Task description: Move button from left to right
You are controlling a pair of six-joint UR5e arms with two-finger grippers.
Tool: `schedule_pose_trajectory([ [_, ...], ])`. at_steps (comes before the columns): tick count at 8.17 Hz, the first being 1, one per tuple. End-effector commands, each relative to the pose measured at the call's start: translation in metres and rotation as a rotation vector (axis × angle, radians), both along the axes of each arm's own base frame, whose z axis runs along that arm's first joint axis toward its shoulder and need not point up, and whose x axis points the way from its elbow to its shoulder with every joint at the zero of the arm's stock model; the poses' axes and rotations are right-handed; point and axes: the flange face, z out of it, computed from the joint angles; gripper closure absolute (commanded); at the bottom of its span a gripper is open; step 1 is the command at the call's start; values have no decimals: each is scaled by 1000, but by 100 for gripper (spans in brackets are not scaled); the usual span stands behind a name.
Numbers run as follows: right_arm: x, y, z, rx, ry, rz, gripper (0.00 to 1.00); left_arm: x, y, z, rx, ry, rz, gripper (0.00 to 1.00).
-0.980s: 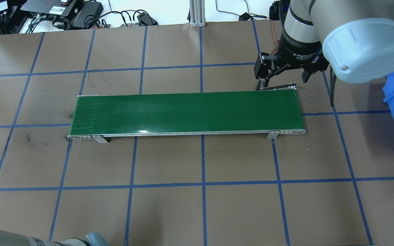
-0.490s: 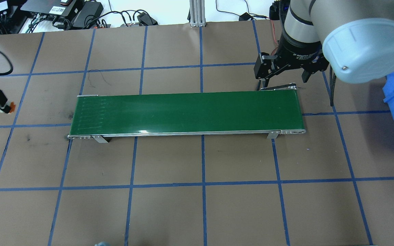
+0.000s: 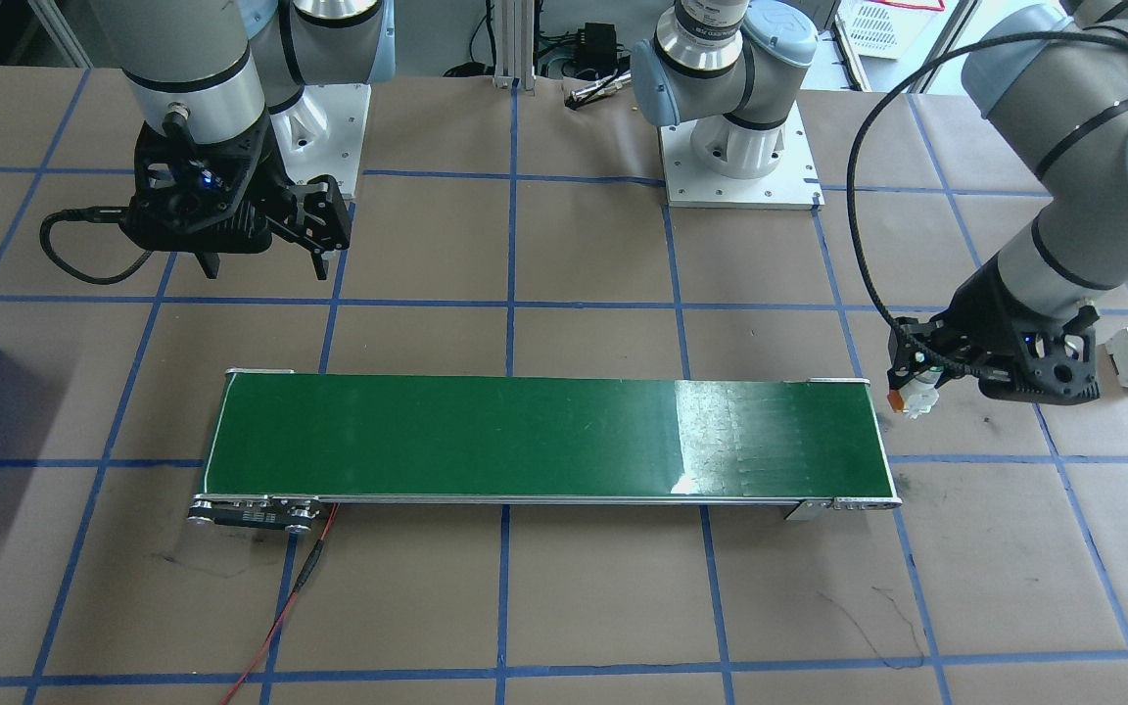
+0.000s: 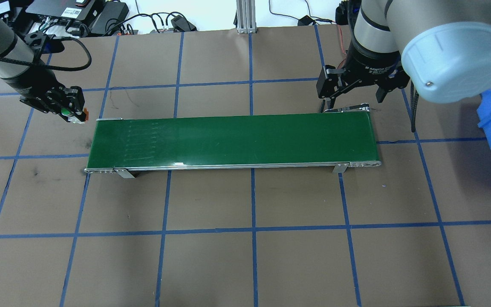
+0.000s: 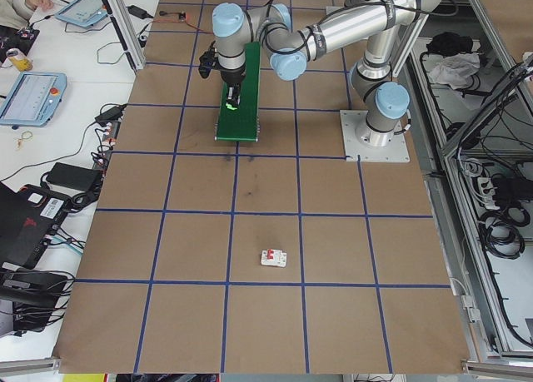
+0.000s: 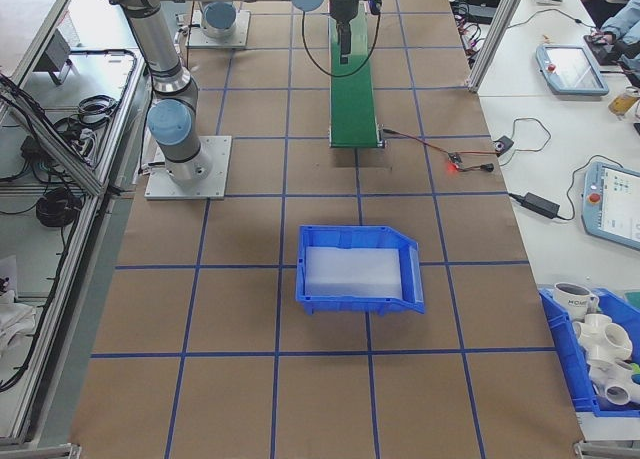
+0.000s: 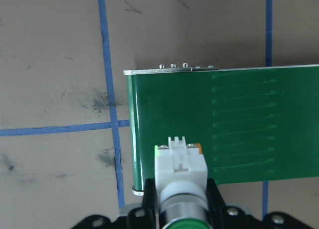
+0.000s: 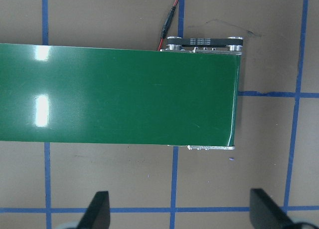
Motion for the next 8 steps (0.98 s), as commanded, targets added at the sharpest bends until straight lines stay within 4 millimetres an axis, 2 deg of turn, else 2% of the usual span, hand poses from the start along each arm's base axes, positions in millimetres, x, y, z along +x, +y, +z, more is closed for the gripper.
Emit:
schedule_pose_trajectory([
  [1, 0, 0, -1, 5, 1, 2, 0, 1, -17, -60, 133, -4, 56, 100],
  [3, 0, 0, -1, 3, 0, 0, 0, -6, -21, -74, 155, -15, 35, 100],
  [7, 3, 1, 0, 0, -22, 4, 0, -4, -31, -106, 188, -8, 26, 100],
  [8, 3, 1, 0, -1, -22, 2, 0, -4, -32, -108, 191, -7, 26, 100],
])
